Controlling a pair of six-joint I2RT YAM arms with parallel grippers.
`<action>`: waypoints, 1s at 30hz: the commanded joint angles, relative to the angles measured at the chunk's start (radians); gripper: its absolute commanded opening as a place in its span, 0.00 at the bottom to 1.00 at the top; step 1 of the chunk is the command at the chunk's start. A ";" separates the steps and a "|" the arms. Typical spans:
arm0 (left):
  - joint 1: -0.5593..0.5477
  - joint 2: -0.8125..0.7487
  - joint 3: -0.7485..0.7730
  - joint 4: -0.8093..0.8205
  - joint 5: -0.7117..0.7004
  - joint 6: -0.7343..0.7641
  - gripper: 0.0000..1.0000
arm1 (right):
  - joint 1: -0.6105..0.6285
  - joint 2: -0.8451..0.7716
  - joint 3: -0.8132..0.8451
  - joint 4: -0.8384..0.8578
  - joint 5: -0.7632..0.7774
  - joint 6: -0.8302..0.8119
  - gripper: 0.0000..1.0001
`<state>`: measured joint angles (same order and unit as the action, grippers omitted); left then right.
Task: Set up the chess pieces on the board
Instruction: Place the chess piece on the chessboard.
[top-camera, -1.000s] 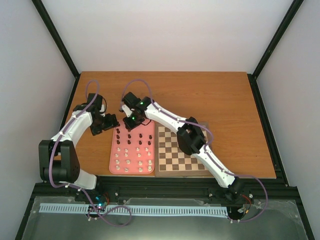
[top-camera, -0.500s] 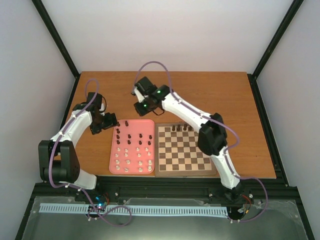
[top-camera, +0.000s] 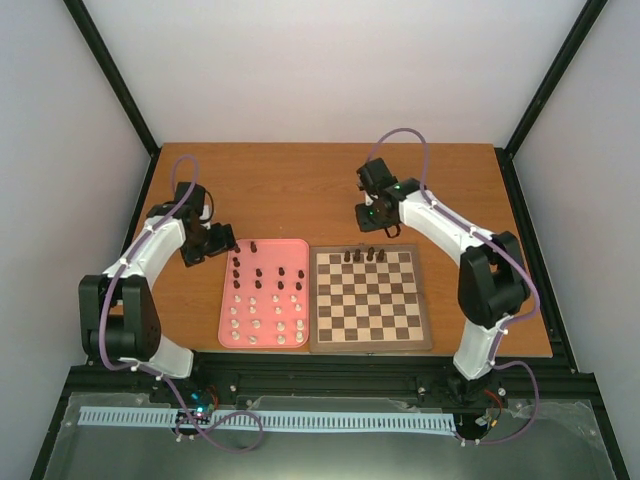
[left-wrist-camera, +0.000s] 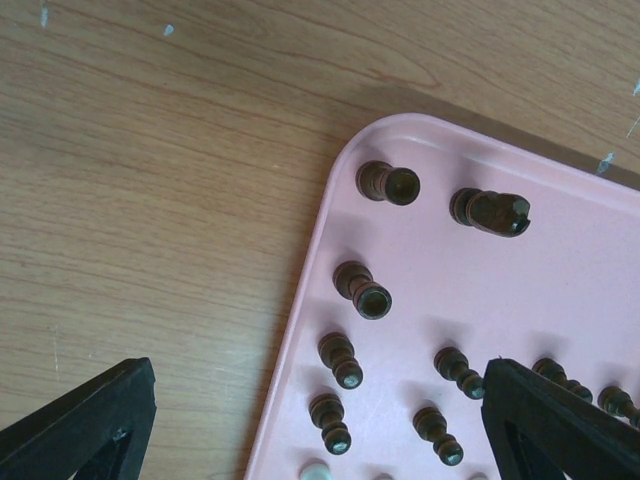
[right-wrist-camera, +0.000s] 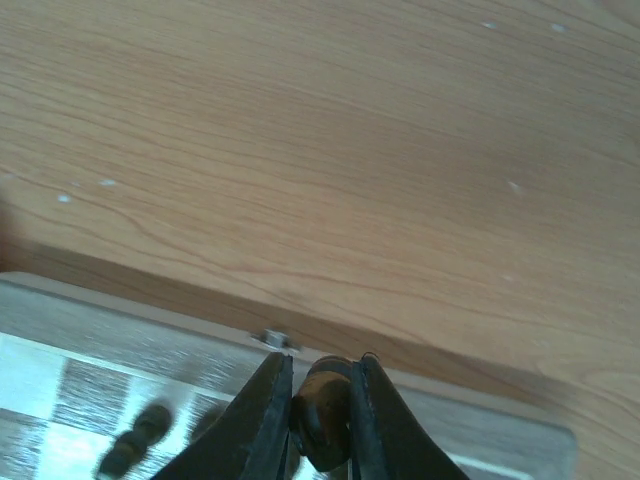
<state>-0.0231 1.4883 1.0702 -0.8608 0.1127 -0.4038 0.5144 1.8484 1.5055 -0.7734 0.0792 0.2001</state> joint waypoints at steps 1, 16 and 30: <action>0.005 0.014 0.041 0.002 0.021 0.009 1.00 | -0.029 -0.093 -0.092 0.052 0.074 0.026 0.03; 0.006 0.032 0.042 0.007 0.032 0.009 1.00 | -0.103 -0.234 -0.349 0.105 0.036 0.080 0.03; 0.005 0.027 0.029 0.011 0.034 0.012 1.00 | -0.119 -0.210 -0.396 0.126 -0.050 0.082 0.03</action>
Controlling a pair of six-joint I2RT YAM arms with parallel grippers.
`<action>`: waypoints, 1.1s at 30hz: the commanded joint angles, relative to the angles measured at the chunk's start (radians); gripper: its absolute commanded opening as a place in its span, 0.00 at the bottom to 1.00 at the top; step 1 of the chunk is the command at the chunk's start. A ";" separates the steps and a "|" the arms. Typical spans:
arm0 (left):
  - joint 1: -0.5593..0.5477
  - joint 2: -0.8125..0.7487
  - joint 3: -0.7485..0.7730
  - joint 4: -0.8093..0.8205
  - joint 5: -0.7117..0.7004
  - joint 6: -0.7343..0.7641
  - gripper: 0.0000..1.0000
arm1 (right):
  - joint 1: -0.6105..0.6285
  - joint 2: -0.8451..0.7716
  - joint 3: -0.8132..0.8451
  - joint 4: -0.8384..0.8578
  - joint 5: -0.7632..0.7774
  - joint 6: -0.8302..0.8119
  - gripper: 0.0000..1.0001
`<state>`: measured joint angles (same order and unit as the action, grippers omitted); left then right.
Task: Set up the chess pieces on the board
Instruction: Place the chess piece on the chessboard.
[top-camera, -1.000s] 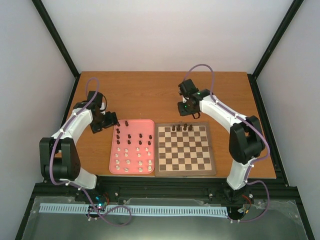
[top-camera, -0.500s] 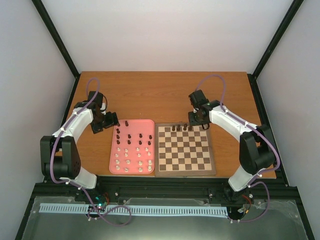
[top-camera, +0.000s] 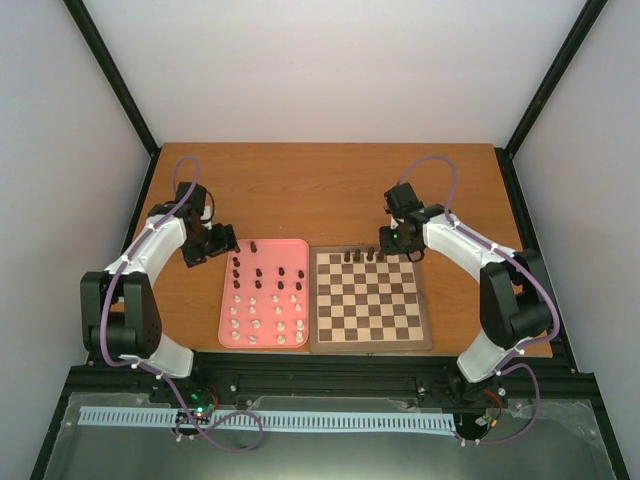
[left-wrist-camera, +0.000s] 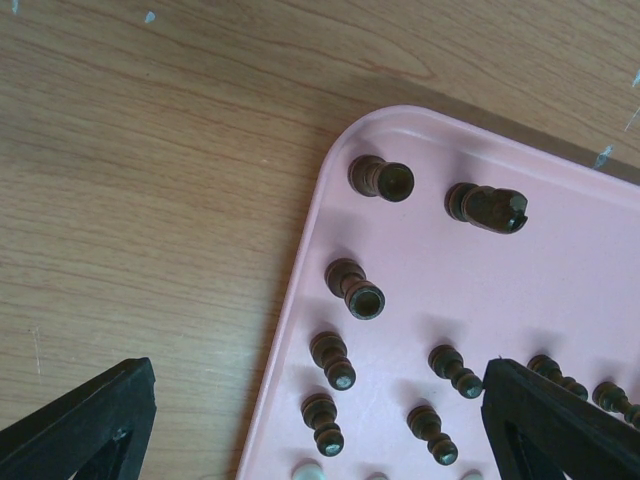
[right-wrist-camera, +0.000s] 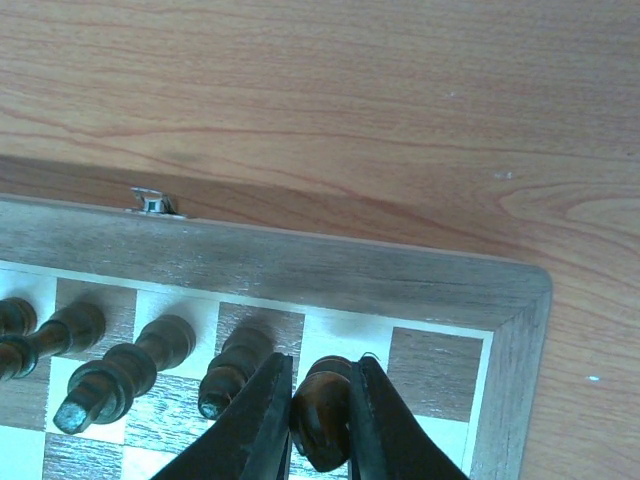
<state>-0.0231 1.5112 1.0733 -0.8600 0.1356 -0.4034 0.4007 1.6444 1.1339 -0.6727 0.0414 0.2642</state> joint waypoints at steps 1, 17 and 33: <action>0.005 0.002 0.025 0.012 0.009 0.012 1.00 | -0.005 -0.008 -0.033 0.028 -0.012 0.019 0.03; 0.005 0.002 0.022 0.010 0.007 0.014 1.00 | -0.005 0.025 -0.043 0.057 -0.001 0.019 0.04; 0.005 0.014 0.028 0.010 0.009 0.014 1.00 | -0.005 0.036 -0.050 0.067 0.026 0.023 0.15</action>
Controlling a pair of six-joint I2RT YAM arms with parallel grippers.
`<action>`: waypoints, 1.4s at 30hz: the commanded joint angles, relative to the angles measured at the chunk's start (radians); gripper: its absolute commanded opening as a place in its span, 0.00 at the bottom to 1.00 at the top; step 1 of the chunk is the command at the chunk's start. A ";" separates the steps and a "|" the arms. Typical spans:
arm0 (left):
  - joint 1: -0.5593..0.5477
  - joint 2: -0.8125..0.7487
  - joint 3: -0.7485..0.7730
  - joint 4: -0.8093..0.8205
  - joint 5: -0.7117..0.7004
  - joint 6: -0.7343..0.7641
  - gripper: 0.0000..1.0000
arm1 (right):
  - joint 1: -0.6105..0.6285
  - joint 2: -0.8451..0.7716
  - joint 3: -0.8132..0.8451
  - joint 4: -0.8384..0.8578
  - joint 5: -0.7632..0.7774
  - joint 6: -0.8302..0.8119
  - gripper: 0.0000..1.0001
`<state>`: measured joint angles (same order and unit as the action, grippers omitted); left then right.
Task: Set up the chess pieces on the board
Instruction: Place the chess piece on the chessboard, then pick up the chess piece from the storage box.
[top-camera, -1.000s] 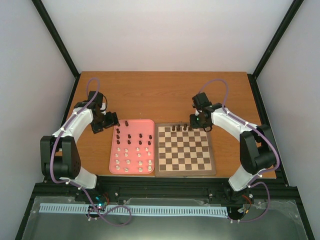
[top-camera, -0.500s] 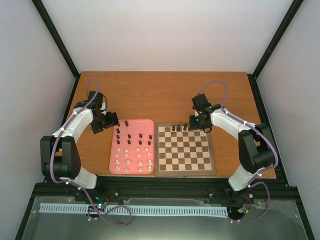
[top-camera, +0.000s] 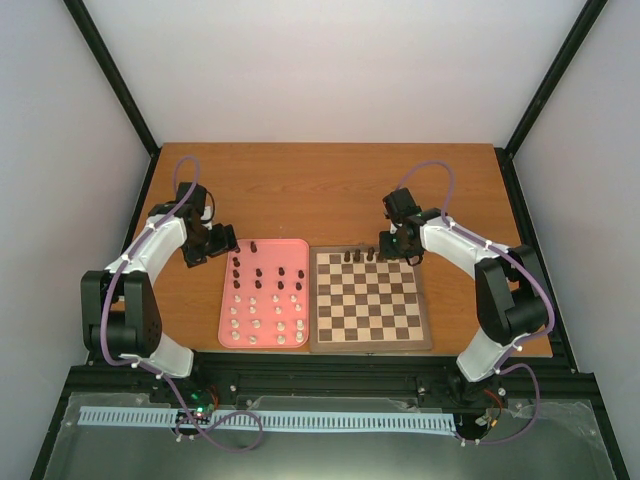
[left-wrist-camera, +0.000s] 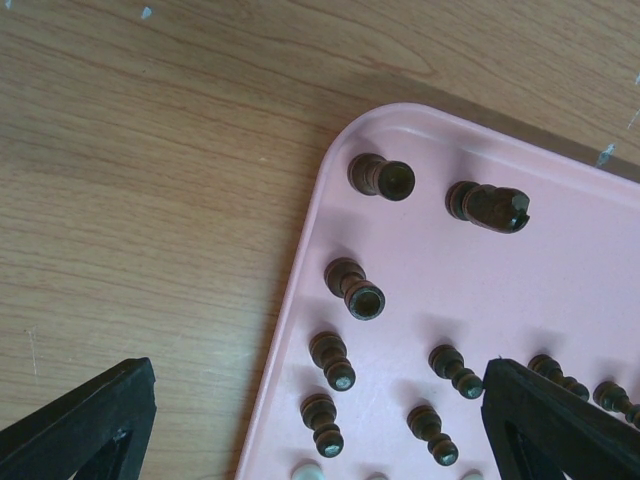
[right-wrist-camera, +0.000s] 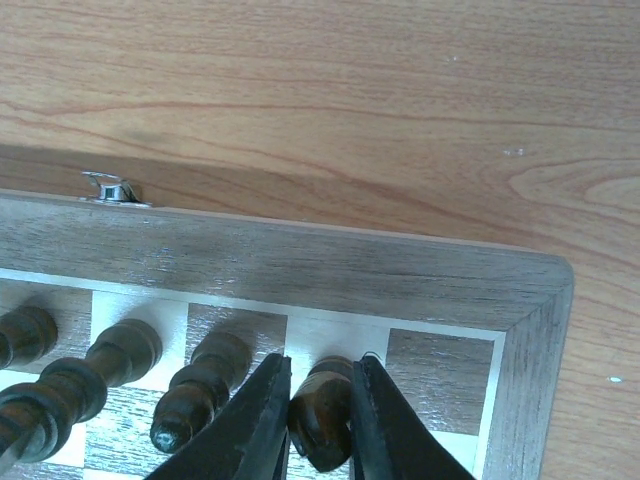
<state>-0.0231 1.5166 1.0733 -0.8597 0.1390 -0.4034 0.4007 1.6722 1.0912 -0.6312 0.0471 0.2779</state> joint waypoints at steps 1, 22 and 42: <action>0.005 0.010 0.029 0.010 0.005 0.014 1.00 | -0.005 0.011 -0.005 0.026 0.021 0.009 0.16; 0.005 0.004 0.039 0.006 0.017 0.030 1.00 | -0.005 -0.025 0.064 -0.024 0.056 0.008 0.33; -0.195 0.143 0.304 -0.081 -0.053 0.152 0.89 | -0.089 -0.041 0.240 -0.143 0.075 -0.020 0.52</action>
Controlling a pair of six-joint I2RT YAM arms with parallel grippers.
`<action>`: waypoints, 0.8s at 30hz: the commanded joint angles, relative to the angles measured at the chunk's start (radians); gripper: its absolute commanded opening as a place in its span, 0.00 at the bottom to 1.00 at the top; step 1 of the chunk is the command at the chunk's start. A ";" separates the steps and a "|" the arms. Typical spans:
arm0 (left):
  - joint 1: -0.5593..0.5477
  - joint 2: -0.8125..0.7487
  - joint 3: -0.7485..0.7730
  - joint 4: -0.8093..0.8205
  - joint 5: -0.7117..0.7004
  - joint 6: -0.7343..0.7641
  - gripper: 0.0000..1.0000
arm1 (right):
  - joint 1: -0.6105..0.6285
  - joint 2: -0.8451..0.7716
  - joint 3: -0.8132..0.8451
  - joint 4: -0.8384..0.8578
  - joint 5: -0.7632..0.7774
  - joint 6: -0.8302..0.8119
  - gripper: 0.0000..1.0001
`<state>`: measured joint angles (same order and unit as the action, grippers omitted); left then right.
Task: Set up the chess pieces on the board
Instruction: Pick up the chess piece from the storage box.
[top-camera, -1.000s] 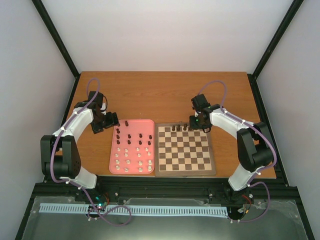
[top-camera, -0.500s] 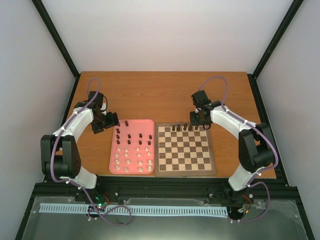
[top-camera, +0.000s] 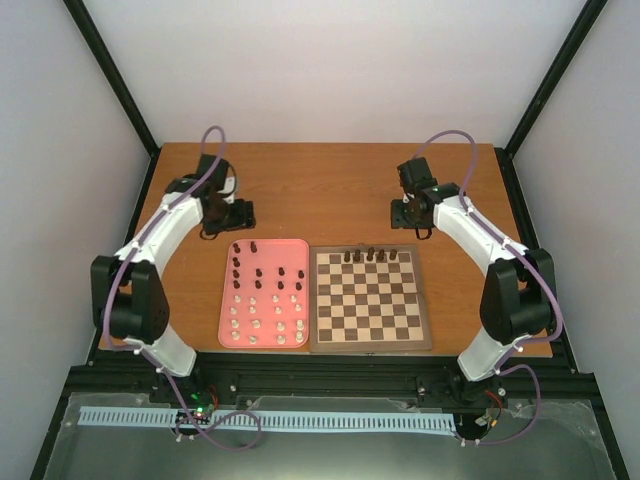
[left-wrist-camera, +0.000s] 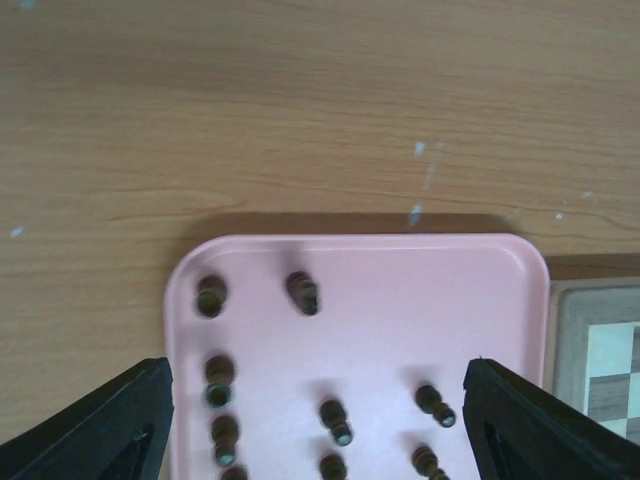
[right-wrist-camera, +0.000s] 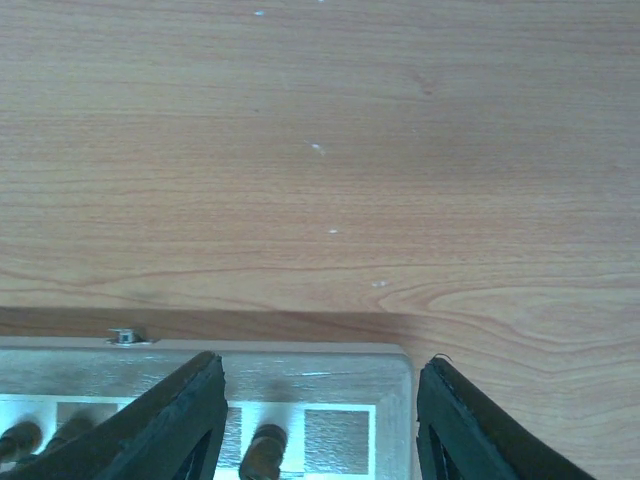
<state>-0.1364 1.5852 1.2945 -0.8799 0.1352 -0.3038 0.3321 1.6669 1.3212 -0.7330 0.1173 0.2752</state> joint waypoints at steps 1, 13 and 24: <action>-0.103 0.095 0.097 -0.069 -0.056 0.054 0.88 | -0.023 -0.039 0.006 -0.042 0.003 -0.020 0.52; -0.125 0.145 0.007 -0.005 -0.029 -0.028 0.80 | -0.052 -0.081 -0.050 -0.046 -0.052 -0.054 0.52; -0.124 0.230 0.009 0.036 -0.041 -0.013 0.71 | -0.053 -0.058 -0.036 -0.057 -0.079 -0.062 0.52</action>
<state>-0.2646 1.7672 1.2713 -0.8642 0.1150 -0.3214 0.2874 1.6104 1.2736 -0.7776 0.0509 0.2245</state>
